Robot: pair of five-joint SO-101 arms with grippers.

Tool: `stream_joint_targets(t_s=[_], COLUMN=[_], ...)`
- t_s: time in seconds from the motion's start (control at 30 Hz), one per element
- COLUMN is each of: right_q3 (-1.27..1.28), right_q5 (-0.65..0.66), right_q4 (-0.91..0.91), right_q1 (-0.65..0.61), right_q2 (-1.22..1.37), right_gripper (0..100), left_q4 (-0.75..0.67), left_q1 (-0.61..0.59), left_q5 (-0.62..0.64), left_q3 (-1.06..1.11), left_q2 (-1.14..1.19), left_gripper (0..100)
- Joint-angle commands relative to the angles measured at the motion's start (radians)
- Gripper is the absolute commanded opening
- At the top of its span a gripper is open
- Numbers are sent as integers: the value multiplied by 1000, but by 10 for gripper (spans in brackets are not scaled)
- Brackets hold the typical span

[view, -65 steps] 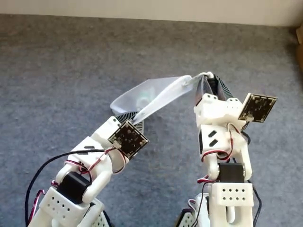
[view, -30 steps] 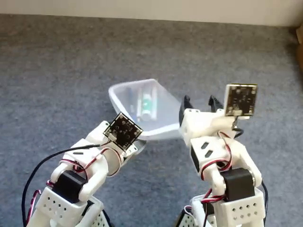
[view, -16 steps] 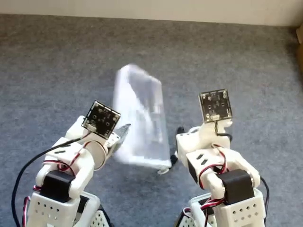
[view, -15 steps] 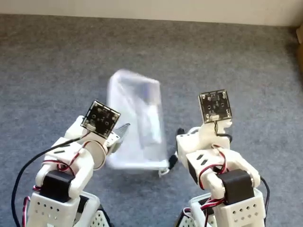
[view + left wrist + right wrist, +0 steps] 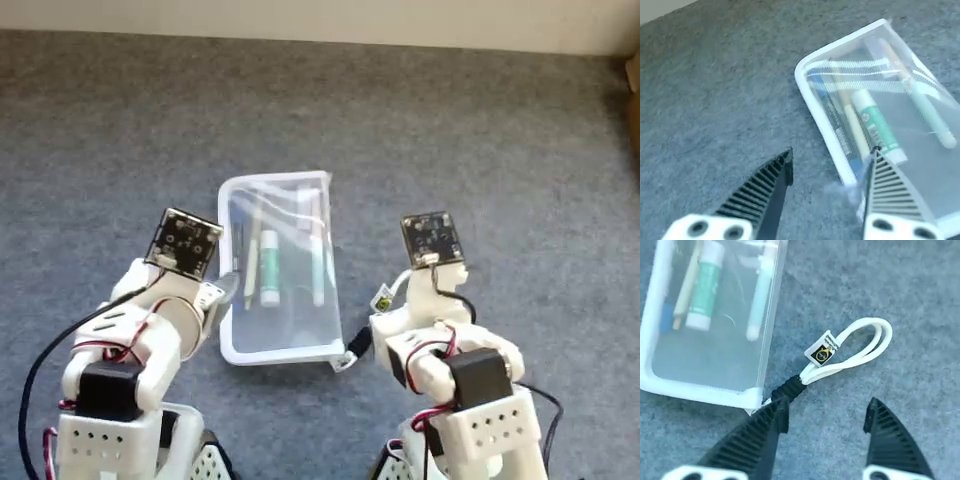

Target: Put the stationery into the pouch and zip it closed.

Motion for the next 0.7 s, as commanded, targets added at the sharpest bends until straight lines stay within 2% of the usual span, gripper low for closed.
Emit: stream_joint_targets(t_s=[0.0,0.13,0.37,0.43,0.53,0.67], right_q3=[90,231,383,392,392,403], right_q5=[14,14,14,14,14,14], right_q4=[-101,-245,-447,-453,-453,-447], right_q1=[-5,-2,96,117,131,133], right_q2=[-16,-16,-16,-16,-16,-16], right_gripper=[231,231,212,148,1,16], left_q4=[2,2,-8,-64,-198,-393], left_q1=[-59,-90,-216,-263,-312,-318], left_q5=[9,9,8,8,9,9], left_q3=[54,107,194,242,341,479], left_q2=[-12,-12,-12,-12,-12,-12], left_gripper=[241,242,239,238,226,92])
